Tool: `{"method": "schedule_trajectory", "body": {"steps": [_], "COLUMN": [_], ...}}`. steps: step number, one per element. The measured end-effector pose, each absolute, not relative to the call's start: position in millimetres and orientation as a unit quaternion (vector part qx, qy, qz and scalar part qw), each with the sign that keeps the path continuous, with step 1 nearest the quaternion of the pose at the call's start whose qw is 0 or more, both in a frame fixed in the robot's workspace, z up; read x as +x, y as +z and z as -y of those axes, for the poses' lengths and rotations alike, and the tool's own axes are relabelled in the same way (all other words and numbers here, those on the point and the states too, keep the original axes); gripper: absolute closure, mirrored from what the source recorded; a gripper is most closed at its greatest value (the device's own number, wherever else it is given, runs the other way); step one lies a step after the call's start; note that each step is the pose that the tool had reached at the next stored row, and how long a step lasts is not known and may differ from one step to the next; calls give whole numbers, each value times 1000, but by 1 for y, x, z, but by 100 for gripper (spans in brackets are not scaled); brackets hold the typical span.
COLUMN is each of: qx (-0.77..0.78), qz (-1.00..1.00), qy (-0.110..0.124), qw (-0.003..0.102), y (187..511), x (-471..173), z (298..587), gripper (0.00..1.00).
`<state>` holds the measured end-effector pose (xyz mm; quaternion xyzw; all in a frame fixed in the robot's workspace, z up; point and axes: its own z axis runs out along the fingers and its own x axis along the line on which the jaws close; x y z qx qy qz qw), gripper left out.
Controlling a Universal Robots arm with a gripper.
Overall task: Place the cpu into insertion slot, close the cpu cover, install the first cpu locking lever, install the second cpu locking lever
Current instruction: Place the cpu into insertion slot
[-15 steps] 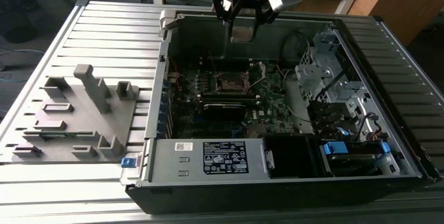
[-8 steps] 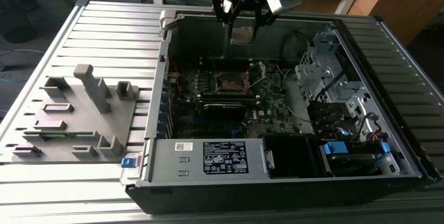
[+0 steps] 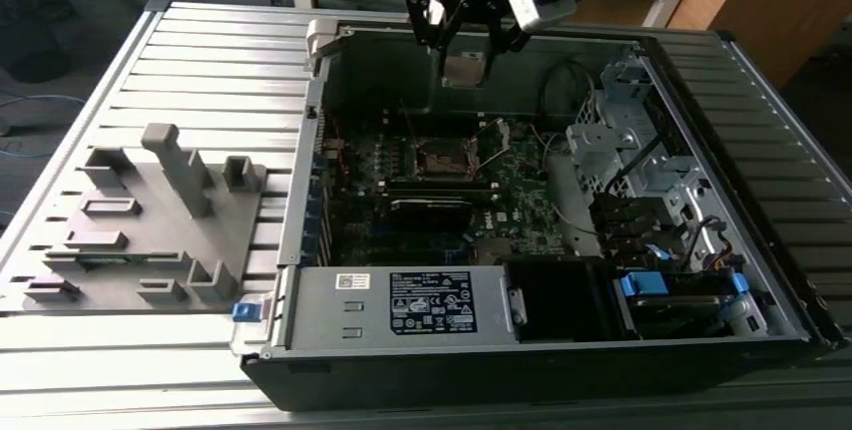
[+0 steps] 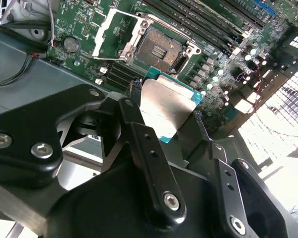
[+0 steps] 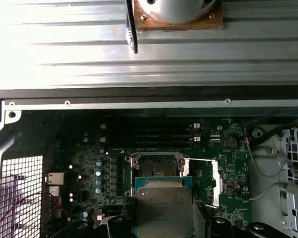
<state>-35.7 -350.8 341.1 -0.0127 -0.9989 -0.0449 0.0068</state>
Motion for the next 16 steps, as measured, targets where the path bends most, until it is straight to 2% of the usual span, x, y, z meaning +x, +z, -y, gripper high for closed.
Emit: {"method": "schedule_trajectory", "body": {"steps": [16], "qx": [-12], "qz": [999], "qy": [-45], "qw": [1], "y": [330], "x": [-38], "z": [351], "gripper": [46]}}
